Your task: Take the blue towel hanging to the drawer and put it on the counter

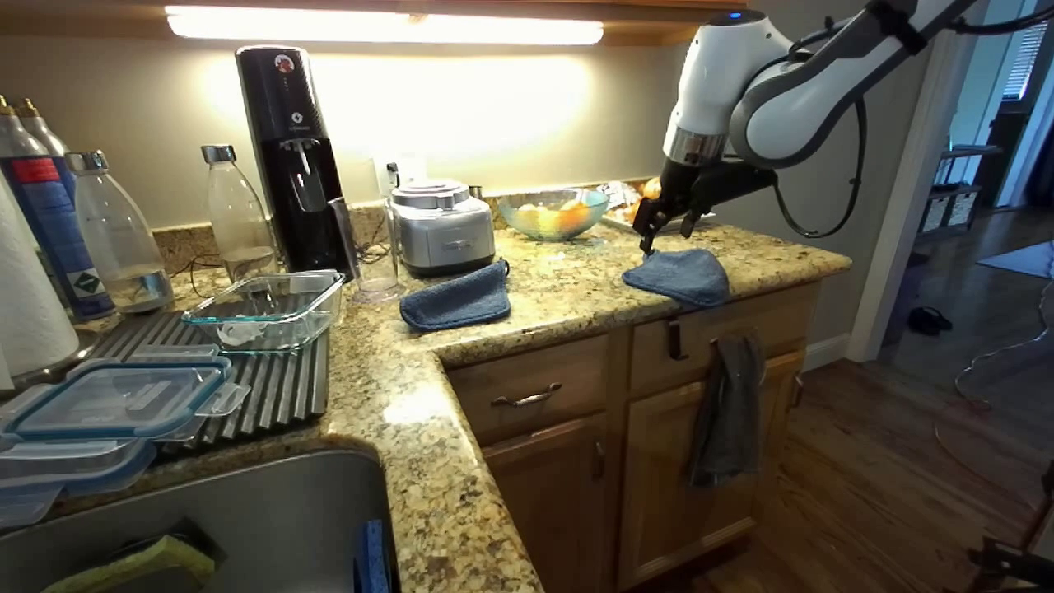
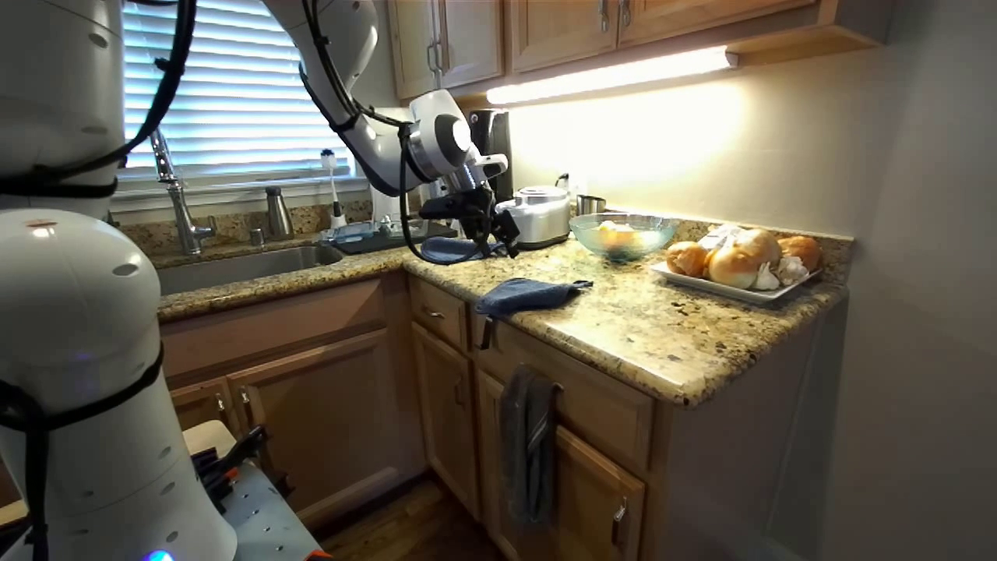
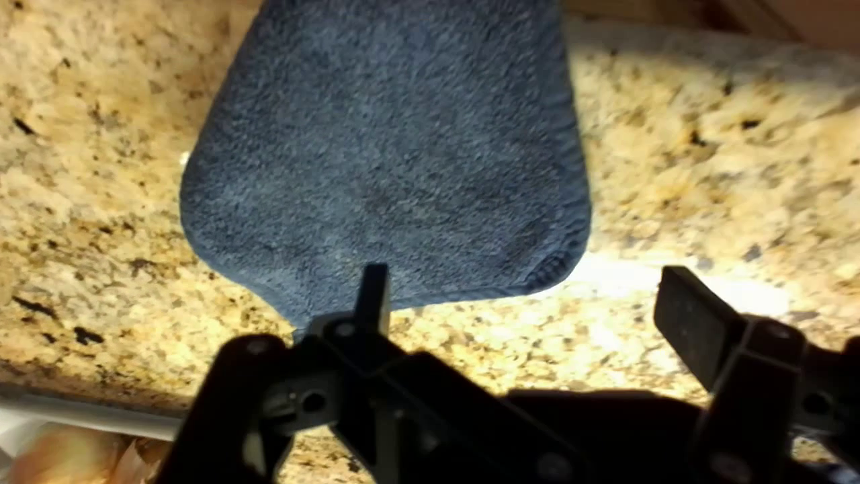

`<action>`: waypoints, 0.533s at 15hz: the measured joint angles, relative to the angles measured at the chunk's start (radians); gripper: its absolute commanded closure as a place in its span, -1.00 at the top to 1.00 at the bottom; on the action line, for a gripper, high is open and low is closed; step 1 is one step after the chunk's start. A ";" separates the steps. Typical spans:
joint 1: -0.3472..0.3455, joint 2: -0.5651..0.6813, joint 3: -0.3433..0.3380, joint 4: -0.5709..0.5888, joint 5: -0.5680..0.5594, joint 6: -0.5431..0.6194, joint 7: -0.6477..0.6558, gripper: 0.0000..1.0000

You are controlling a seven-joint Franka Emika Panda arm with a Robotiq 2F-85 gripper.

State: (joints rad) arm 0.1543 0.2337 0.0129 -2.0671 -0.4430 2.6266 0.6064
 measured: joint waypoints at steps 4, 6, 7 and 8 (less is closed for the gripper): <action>0.002 -0.067 0.023 -0.052 0.150 -0.037 -0.134 1.00; 0.002 -0.061 0.023 -0.049 0.150 -0.037 -0.134 1.00; 0.002 -0.056 0.022 -0.047 0.150 -0.037 -0.134 1.00; 0.002 -0.055 0.022 -0.047 0.150 -0.037 -0.134 1.00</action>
